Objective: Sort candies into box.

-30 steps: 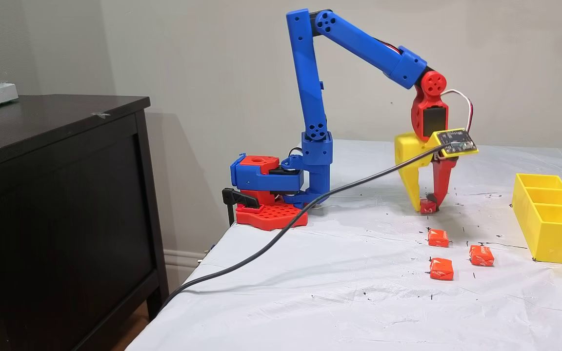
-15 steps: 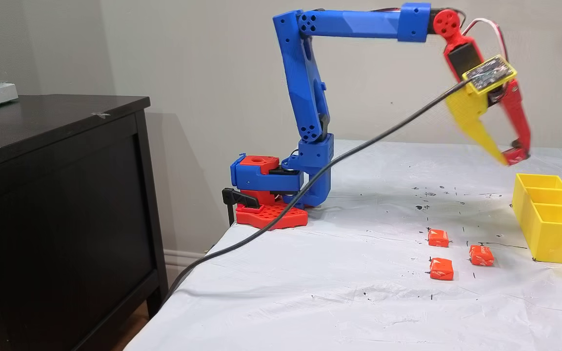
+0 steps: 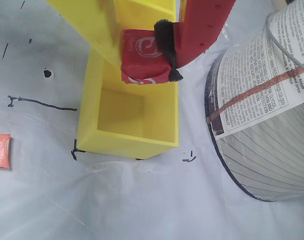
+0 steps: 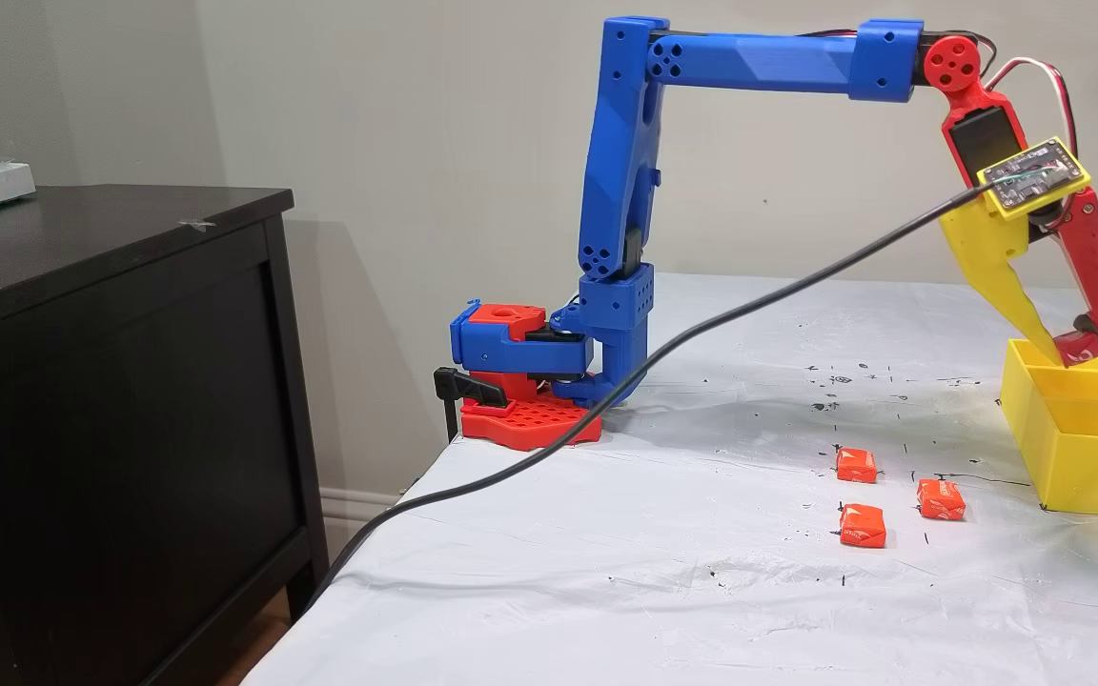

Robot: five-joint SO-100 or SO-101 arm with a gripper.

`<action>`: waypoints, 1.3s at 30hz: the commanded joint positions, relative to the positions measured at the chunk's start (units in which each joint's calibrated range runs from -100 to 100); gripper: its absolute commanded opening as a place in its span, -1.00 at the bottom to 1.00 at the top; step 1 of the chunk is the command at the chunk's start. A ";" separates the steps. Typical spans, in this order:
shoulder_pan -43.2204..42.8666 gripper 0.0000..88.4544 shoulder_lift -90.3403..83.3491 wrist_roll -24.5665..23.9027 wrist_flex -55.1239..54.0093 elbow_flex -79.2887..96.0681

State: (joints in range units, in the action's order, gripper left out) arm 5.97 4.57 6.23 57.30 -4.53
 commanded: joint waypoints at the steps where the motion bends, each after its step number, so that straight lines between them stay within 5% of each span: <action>1: -0.26 -1.00 -0.41 -0.15 -0.45 -5.34; 10: -0.53 -1.00 2.73 0.49 -0.28 -7.53; 17: -0.53 -0.45 2.90 0.39 -0.20 -7.71; 21: -0.53 -0.39 2.90 0.39 -0.04 -7.44; 27: -0.53 -0.44 2.30 0.49 0.21 -6.98; 35: -0.44 -0.94 -0.16 0.83 0.78 -4.89; 39: 0.01 -1.00 -2.62 1.27 2.42 -2.70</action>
State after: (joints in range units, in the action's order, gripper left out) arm 5.97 9.64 6.96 58.41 -7.19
